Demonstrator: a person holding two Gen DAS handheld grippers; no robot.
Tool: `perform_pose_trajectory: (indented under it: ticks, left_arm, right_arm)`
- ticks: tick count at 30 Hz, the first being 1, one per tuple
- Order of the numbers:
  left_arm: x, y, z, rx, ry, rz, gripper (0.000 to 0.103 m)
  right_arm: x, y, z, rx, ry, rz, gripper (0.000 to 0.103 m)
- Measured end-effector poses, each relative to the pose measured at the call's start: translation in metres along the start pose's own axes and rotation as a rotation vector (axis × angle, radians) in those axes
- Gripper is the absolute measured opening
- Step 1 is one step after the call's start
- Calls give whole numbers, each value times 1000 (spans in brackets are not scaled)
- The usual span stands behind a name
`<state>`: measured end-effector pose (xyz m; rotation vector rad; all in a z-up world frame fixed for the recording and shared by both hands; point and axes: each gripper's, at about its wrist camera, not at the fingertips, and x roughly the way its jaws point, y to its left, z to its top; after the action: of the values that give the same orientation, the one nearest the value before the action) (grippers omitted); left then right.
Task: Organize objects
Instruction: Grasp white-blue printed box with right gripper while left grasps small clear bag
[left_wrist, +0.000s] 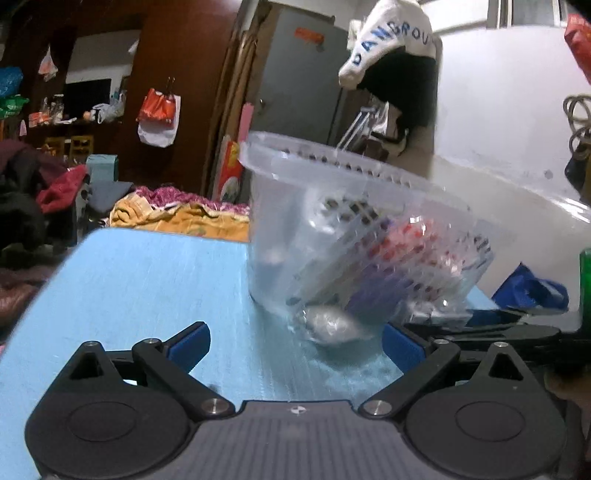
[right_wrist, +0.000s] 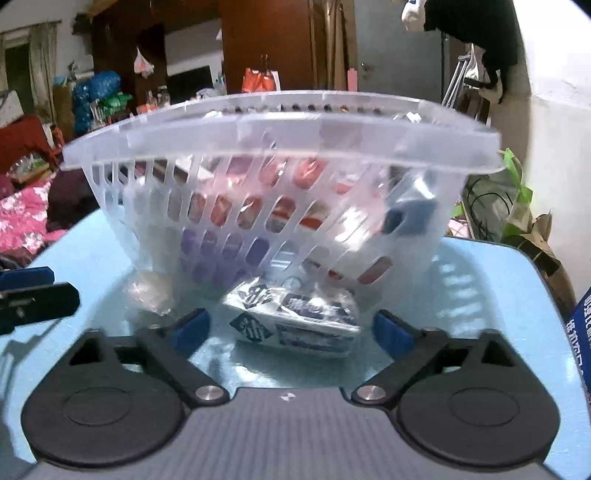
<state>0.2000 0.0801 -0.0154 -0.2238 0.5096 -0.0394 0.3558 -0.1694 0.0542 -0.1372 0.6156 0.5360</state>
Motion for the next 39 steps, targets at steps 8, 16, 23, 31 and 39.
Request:
perform_pose_trajectory:
  ticks: [8, 16, 23, 31, 39]
  left_arm:
    - [20, -34, 2, 55, 18, 44, 100]
    - [44, -53, 11, 74, 85, 117, 92]
    - [40, -58, 5, 141, 86, 166, 57]
    - [-24, -60, -14, 130, -69, 39, 57]
    - [-55, -44, -28, 77, -223, -69, 57]
  right_arm:
    - [-47, -26, -26, 54, -80, 62, 77]
    - [-74, -41, -44, 35, -139, 87, 78]
    - [-72, -40, -41, 35, -157, 120, 78]
    - [-72, -40, -51, 20, -162, 124, 77]
    - [-81, -49, -56, 66, -222, 142, 77]
